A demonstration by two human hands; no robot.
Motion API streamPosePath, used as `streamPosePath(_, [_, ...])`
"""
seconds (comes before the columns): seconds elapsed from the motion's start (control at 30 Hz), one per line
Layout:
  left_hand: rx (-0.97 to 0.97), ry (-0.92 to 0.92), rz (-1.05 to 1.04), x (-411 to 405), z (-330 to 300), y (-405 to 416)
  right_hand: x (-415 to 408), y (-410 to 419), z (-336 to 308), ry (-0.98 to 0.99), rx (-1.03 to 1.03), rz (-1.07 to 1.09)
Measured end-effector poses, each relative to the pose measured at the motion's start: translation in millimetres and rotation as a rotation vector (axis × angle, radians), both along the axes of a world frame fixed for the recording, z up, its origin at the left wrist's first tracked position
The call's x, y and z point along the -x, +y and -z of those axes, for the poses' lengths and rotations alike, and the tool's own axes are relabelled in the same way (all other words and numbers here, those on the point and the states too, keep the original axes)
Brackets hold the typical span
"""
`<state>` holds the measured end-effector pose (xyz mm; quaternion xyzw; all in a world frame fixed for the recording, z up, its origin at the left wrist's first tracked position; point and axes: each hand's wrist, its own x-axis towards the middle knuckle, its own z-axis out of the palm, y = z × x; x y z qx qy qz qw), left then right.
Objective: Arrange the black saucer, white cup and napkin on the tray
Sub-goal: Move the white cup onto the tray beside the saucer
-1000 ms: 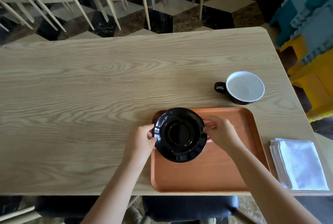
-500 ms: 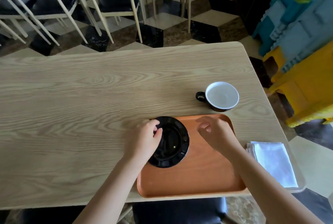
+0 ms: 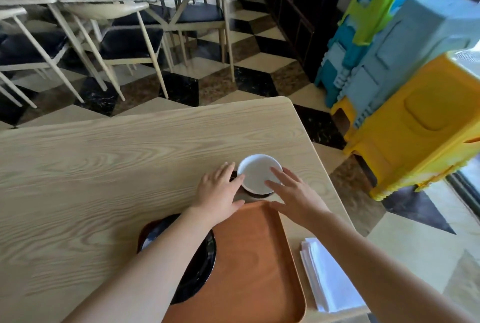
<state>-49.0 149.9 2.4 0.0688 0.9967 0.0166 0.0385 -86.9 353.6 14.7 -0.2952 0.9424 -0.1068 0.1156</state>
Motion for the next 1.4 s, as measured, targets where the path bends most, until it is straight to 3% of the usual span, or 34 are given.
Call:
streamPosePath(0.3, [-0.271,0.18,-0.037,6,5,5,8,0,5,0.093,0.112,-0.019])
streamPosePath(0.53, [-0.397,0.336,-0.044,-37,-14,1,-24,6,-18,0.273,0.391,-0.071])
streamPosePath(0.73, [-0.371,0.351,-0.078,-89,-16,3,-67,9,-19,0.084,0.523,0.055])
streamPosePath(0.87, [-0.346,0.322,-0.08,-112,-5,6,-85,10,-10,-0.045,0.501,0.117])
streamPosePath(1.4, [-0.334,0.331,-0.153,-117,16,17,-72,8,8,-0.164,0.447,0.123])
